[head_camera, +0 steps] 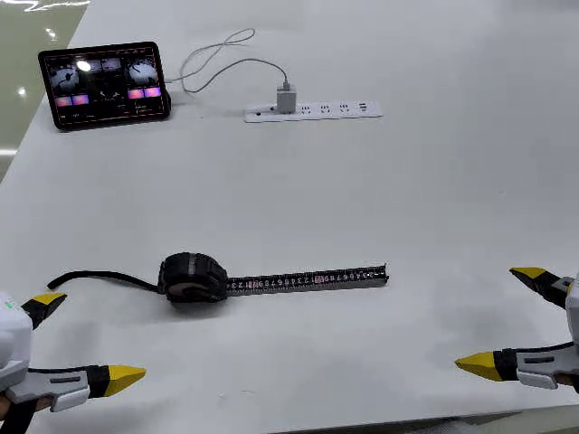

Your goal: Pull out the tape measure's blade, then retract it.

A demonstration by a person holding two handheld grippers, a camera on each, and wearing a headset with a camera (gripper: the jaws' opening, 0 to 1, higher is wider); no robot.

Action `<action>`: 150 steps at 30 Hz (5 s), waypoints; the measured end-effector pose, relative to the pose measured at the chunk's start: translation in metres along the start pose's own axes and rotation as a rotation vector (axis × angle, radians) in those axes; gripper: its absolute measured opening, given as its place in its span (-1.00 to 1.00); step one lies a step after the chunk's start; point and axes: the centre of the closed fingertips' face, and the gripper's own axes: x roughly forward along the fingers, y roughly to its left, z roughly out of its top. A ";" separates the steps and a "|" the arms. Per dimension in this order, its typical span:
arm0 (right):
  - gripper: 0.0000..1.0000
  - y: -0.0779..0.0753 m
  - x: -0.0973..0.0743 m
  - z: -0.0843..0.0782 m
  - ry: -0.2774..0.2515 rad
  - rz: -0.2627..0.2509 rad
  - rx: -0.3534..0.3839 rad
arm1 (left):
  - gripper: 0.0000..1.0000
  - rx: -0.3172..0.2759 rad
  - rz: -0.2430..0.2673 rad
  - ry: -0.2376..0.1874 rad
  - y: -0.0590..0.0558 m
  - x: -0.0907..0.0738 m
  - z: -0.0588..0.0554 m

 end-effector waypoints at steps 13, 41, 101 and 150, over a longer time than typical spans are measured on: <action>0.98 0.005 -0.001 -0.005 0.020 0.011 0.024 | 0.98 0.025 0.042 -0.028 0.009 -0.001 0.008; 0.98 -0.011 0.008 0.018 0.090 0.052 -0.090 | 0.98 -0.021 0.004 -0.036 -0.012 0.021 0.041; 0.98 -0.012 0.081 0.079 0.239 0.297 -0.388 | 0.98 -0.215 0.280 -0.128 -0.015 0.082 0.087; -0.14 0.006 0.124 0.056 0.343 0.459 -0.572 | 0.98 -0.293 0.432 -0.241 -0.003 0.090 0.088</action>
